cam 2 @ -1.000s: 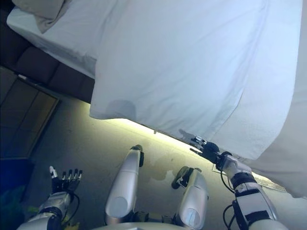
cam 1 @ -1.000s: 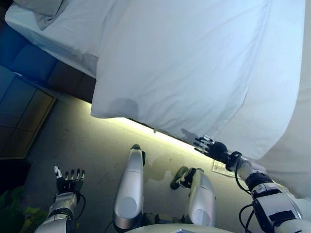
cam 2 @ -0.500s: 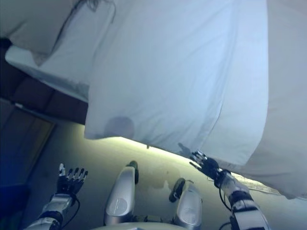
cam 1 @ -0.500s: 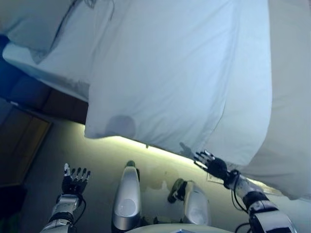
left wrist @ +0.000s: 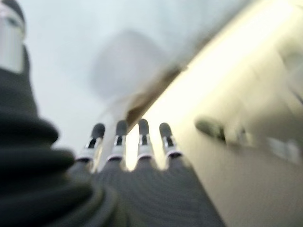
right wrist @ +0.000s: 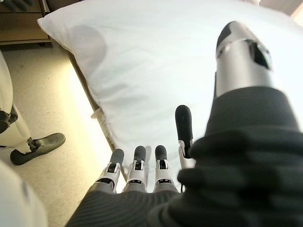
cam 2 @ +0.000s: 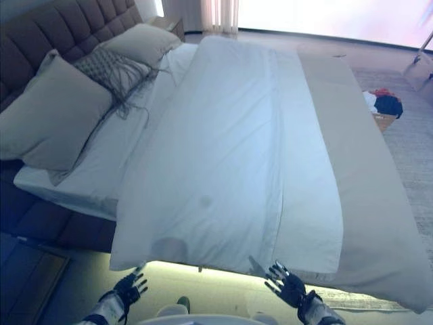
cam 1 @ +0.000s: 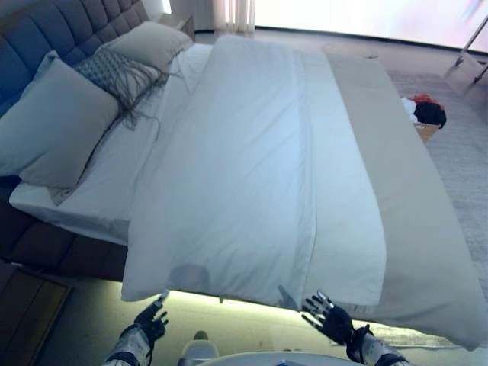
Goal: Make the bed neatly
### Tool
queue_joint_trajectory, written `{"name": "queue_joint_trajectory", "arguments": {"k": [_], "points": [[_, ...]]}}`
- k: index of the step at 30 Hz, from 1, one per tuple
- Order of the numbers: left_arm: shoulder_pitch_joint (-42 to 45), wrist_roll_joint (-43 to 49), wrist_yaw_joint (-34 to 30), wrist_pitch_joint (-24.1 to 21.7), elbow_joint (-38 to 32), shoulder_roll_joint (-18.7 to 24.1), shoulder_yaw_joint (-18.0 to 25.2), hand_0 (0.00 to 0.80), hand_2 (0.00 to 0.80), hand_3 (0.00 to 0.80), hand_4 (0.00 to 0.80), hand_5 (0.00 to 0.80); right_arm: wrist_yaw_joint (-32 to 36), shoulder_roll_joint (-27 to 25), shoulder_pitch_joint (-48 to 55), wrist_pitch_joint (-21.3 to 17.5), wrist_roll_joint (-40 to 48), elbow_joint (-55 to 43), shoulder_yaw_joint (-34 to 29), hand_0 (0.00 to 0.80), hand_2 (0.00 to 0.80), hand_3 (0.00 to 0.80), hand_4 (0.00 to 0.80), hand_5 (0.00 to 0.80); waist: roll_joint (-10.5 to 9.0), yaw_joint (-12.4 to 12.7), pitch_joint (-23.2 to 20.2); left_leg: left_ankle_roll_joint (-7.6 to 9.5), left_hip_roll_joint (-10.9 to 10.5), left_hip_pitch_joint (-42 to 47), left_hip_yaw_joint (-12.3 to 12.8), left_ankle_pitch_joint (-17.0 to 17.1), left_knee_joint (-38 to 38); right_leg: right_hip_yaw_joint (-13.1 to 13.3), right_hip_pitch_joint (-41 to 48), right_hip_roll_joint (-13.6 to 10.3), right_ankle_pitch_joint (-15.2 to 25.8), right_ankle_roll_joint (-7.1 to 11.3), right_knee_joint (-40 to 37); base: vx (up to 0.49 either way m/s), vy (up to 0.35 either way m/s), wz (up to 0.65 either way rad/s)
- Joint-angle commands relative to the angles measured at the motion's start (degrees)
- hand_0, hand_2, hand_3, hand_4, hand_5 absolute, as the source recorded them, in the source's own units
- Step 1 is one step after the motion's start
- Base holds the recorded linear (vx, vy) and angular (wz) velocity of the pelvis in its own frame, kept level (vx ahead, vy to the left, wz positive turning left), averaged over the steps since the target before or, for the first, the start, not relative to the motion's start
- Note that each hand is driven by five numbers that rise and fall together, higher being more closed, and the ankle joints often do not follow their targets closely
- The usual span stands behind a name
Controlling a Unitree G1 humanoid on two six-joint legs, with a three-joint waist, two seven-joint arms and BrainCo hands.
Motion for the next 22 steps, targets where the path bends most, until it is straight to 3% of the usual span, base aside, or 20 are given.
{"name": "queue_joint_trajectory", "arguments": {"k": [1,5,8,13,22], "points": [[-3.4,8.9,2.2,-0.7,4.2,-1.7,-3.1,0.0,0.0,0.0,0.0,0.0,-1.5,1.1,-2.2,-3.7,-1.5,4.0,0.5,0.0,0.0,0.0,0.0,0.0,0.96,-0.9,0.9,0.48,-0.4,-0.8,0.4,3.3,-3.3,1.3,0.1,-2.0,7.5,2.56,-5.2,0.04,-0.022,-0.34],[-3.0,8.5,2.8,-0.4,5.7,-4.8,-4.1,0.0,0.0,0.0,0.0,0.0,-9.2,3.1,-1.4,-4.8,0.5,8.1,-1.5,0.0,0.0,0.0,0.0,0.0,0.94,-1.7,0.4,0.9,-0.2,0.2,1.2,2.6,-3.3,1.7,0.5,-1.9,7.4,2.46,-5.3,0.062,-0.02,-0.2],[-2.0,8.9,2.5,0.4,5.7,-6.9,-4.1,0.0,0.0,0.0,0.0,0.0,-13.2,4.4,0.1,-5.9,-4.0,10.9,-3.0,0.0,0.0,0.0,0.0,0.0,0.94,-2.3,0.3,1.15,0.3,1.1,2.1,2.1,-3.3,2.1,1.1,-1.8,7.1,2.31,-5.2,0.083,-0.031,-0.14],[-1.6,8.1,1.1,1.1,5.4,-8.5,-5.5,0.0,0.0,0.0,0.0,0.0,-11.8,6.1,-0.7,-6.5,-9.7,9.0,0.6,0.0,0.0,0.0,0.0,0.0,0.71,-2.0,0.6,1.31,0.4,2.1,1.6,1.7,-3.3,2.3,2.1,-1.7,6.8,2.22,-5.3,0.052,-0.035,-0.08],[-1.4,6.5,1.6,2.4,4.4,-7.6,-6.6,0.0,0.0,0.0,0.0,0.0,-11.5,6.0,-1.3,-5.7,-13.5,8.1,5.3,0.0,0.0,0.0,0.0,0.0,0.95,-1.5,0.3,1.24,0.8,2.4,0.9,1.6,-3.3,2.4,2.7,-1.6,6.5,2.08,-5.5,0.01,-0.012,0.0]]}}
